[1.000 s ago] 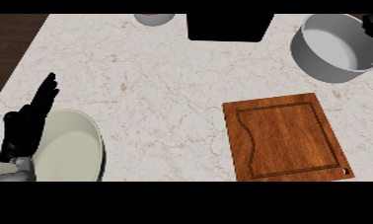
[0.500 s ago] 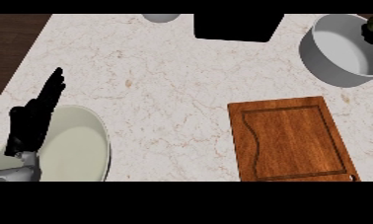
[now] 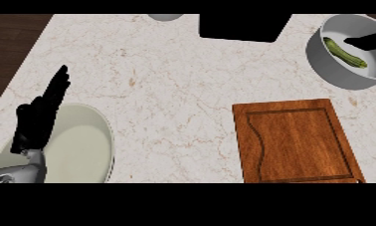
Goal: Pick the squash from the cutting board and place it in the pot
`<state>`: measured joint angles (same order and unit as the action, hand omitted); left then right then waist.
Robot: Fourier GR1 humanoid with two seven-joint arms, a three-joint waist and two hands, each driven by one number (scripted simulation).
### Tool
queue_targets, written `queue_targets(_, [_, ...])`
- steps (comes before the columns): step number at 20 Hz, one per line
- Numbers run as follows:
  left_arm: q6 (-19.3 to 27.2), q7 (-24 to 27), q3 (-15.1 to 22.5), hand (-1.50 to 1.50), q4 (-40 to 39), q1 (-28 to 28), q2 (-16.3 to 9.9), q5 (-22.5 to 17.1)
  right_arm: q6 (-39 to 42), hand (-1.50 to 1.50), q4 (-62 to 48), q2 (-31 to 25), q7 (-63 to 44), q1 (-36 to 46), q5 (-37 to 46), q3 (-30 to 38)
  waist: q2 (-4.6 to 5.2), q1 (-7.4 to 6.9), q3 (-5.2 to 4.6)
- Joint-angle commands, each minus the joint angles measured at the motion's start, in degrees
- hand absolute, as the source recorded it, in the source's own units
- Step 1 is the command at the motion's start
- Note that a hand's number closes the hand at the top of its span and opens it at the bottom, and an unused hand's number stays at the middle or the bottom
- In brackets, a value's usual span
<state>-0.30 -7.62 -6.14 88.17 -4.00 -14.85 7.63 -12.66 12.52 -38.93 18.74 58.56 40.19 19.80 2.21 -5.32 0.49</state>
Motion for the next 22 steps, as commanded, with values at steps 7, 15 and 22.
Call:
queue_targets(7, [-0.05, -0.49, -0.77, 0.00, -0.60, 0.33, -0.70, 0.30, 1.16, -1.50, 0.80, 0.92, 12.70, 1.87, -14.23, 13.86, -0.31, 1.56, -0.01])
queue_targets(15, [2.00, 2.52, -0.38, 0.00, -2.72, 2.04, 1.40, 1.87, 13.04, -1.50, -2.65, -4.00, 13.78, 0.28, -19.13, 18.10, -0.80, 2.52, -0.28])
queue_targets(22, [-0.58, 0.82, -2.83, 0.00, -1.00, 3.59, -0.91, -0.61, 21.47, -1.50, -3.04, -7.00, 18.40, -6.35, -22.89, 20.90, -1.19, 3.10, -0.28])
